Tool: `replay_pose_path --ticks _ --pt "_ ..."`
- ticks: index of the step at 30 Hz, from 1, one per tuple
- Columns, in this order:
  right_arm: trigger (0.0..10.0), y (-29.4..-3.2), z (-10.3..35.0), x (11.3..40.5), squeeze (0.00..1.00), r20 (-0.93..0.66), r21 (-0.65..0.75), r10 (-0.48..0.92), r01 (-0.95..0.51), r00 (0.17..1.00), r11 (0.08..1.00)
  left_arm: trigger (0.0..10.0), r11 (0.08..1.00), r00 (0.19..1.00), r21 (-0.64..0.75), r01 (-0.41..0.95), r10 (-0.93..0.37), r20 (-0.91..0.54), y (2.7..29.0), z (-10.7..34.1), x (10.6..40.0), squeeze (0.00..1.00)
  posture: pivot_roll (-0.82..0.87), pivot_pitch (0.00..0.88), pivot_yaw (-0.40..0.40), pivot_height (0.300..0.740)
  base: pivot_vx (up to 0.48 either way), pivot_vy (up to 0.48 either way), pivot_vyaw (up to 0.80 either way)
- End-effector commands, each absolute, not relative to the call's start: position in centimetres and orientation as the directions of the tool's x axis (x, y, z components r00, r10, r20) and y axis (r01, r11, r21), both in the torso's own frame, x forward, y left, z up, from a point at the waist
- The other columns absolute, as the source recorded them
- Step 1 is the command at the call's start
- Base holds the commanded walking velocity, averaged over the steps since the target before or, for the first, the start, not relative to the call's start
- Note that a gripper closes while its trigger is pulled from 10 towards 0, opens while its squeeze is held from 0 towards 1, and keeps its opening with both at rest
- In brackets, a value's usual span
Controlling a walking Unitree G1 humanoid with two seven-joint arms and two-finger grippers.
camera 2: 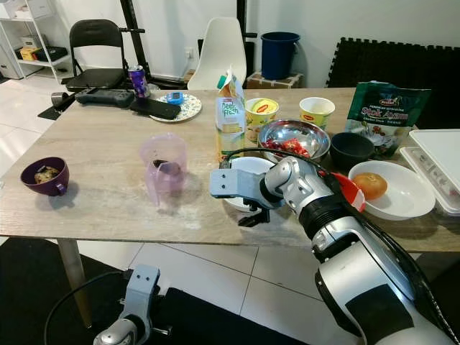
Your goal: Restocking fridge
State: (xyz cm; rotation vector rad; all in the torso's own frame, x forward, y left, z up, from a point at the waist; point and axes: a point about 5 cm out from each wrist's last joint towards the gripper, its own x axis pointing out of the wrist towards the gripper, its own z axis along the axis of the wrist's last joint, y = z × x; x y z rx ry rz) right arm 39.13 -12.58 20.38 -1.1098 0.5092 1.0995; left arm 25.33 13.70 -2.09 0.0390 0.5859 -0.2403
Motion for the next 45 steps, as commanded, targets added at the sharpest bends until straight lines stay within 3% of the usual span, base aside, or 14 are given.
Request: replay_pose_path --ticks 1,26,32,37,45 --pt "0.0 -12.3 20.6 39.2 0.00 -0.797 -0.449 0.447 -0.894 0.407 0.014 10.0 0.969 0.799 -0.025 0.246 -0.217 -0.561 13.6 -2.4 25.0 0.00 -0.10 0.098 0.006 0.740 0.000 0.000 0.00" --pt "0.0 -12.7 20.1 39.1 0.00 -0.794 -0.443 0.457 -0.896 0.400 0.013 10.0 0.970 0.796 -0.016 0.243 -0.210 -0.568 13.8 -2.6 24.8 0.00 -0.09 0.095 0.015 0.740 0.000 0.000 0.00" --pt "0.0 -12.5 20.6 38.6 0.00 -0.754 -0.479 0.525 -0.878 0.395 -0.027 10.0 0.971 0.798 -0.014 0.240 -0.205 -0.566 14.0 -2.5 24.8 0.00 -0.08 0.092 0.014 0.740 0.000 0.000 0.00" --pt "0.0 -13.5 20.9 36.4 0.00 -0.754 -0.490 0.555 -0.863 0.352 -0.118 10.0 0.972 0.799 -0.012 0.236 -0.201 -0.566 14.2 -2.5 24.7 0.00 -0.08 0.092 0.019 0.740 0.000 0.000 0.00" --pt "0.0 -14.8 21.3 33.1 0.00 -0.753 -0.507 0.564 -0.845 0.338 -0.170 10.0 0.969 0.794 -0.011 0.246 -0.208 -0.571 14.1 -2.6 24.7 0.00 -0.09 0.097 0.035 0.740 0.000 0.000 0.00"
